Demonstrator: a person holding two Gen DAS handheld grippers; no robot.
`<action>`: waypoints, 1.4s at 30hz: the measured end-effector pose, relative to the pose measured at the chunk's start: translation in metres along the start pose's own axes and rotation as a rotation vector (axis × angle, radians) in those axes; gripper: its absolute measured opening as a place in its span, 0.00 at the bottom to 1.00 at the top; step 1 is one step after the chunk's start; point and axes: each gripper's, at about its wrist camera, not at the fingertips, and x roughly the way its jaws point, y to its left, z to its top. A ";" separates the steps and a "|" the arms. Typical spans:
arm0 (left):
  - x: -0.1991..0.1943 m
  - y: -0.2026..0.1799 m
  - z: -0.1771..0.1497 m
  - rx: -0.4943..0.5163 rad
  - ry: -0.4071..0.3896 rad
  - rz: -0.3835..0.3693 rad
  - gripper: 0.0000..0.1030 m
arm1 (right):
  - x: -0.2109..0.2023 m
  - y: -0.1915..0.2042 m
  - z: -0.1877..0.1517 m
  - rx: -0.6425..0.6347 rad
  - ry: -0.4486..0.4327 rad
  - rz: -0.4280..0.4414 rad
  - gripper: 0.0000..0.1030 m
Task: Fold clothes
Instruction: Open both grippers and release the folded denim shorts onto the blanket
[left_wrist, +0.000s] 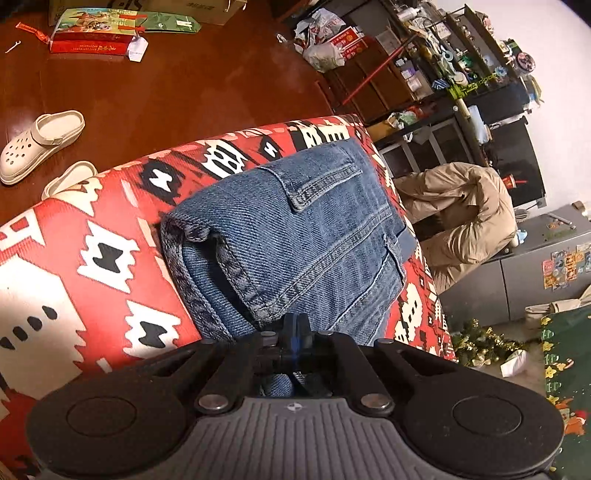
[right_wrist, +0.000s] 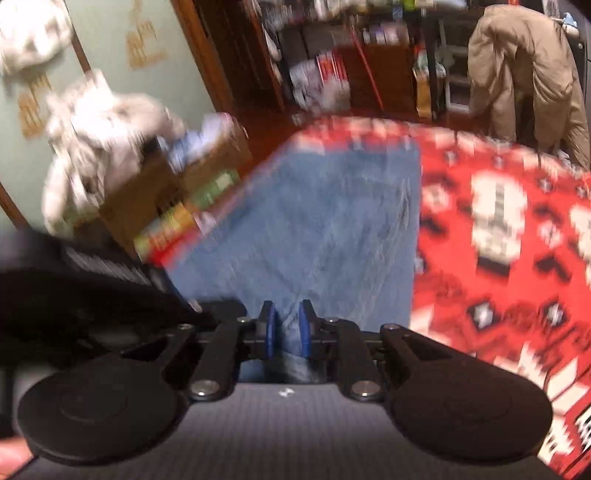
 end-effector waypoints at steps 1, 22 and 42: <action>0.000 -0.002 0.000 0.012 0.001 0.009 0.03 | -0.003 -0.001 -0.004 -0.015 -0.011 0.002 0.12; -0.023 -0.061 -0.026 0.238 -0.007 0.076 0.04 | -0.146 -0.044 -0.019 0.121 -0.036 -0.077 0.29; -0.047 -0.021 0.054 0.047 -0.038 0.018 0.05 | -0.137 -0.025 0.039 0.059 -0.005 -0.205 0.99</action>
